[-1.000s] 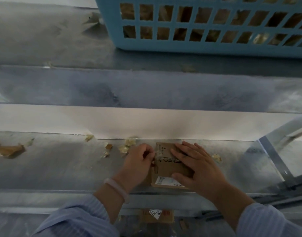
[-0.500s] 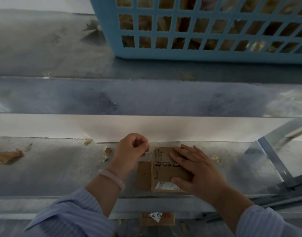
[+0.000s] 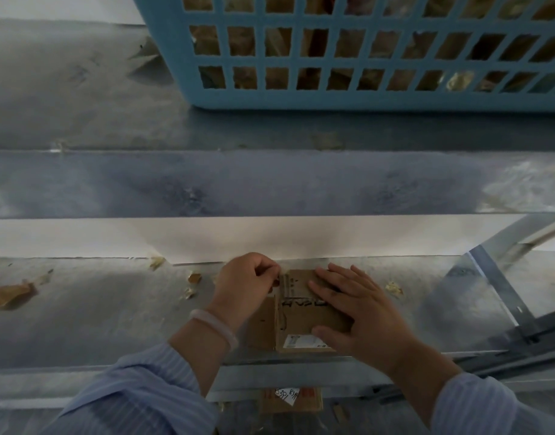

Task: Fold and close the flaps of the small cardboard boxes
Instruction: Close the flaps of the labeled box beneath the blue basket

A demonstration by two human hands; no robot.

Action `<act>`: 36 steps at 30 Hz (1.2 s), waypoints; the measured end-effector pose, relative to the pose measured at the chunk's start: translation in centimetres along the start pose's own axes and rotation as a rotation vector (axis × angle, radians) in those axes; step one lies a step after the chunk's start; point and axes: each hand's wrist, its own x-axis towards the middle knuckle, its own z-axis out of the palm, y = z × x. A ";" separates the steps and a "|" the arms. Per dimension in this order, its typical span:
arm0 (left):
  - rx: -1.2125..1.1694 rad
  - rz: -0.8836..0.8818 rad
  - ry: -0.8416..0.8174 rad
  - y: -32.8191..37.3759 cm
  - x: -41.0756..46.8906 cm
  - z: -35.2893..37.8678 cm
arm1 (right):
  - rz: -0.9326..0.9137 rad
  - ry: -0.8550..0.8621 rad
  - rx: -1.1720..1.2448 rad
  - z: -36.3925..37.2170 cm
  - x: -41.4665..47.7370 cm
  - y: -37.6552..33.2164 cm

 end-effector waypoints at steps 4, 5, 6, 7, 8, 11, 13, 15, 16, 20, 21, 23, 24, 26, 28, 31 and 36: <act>0.059 0.005 0.003 0.0 0.2 0.5 | 0.001 -0.015 -0.005 0.1 0.0 0.0; 0.047 -0.014 0.006 0.2 0.3 0.6 | -0.001 -0.015 -0.004 0.1 0.0 0.0; 0.034 -0.033 0.016 0.3 0.5 0.7 | -0.003 -0.012 0.000 0.0 0.0 0.0; 0.029 -0.053 0.030 0.4 0.6 0.8 | -0.006 -0.007 0.002 0.0 0.0 0.0; 0.032 -0.072 0.040 0.3 0.8 0.9 | -0.009 -0.003 0.002 0.0 0.0 0.0; 0.007 -0.082 0.048 -0.1 1.0 1.3 | -0.015 0.008 0.003 0.1 0.1 0.0; -0.077 -0.088 0.017 -0.5 0.9 1.4 | -0.018 0.013 0.011 0.1 0.1 0.1; -0.213 -0.147 -0.028 -0.9 0.7 0.8 | -0.025 0.008 0.009 0.1 0.0 0.2; -0.337 -0.208 -0.063 -1.1 0.6 0.3 | -0.025 0.005 0.005 0.1 0.0 0.3; -0.648 -0.375 -0.210 -0.9 1.0 -1.1 | -0.025 0.006 -0.004 0.2 0.0 0.2; -0.599 -0.358 -0.234 -0.6 1.1 -1.0 | -0.024 0.004 -0.003 0.2 0.0 0.2; -0.559 -0.336 -0.242 -0.1 1.3 -0.4 | -0.020 0.001 0.005 0.1 0.0 0.2; -0.563 -0.343 -0.245 0.0 1.3 -0.2 | -0.016 -0.001 0.009 0.1 0.0 0.3; -0.567 -0.347 -0.299 0.1 1.4 -0.1 | -0.013 -0.008 0.010 0.1 0.0 0.3; -0.526 -0.323 -0.341 -0.2 1.6 -0.3 | -0.011 -0.019 0.005 0.0 0.0 0.2; -0.498 -0.320 -0.303 -0.3 1.7 -0.1 | -0.013 -0.031 -0.002 0.0 0.1 0.2; -0.064 -0.107 -0.166 -1.2 1.8 1.2 | -0.014 -0.020 0.004 0.0 0.1 0.3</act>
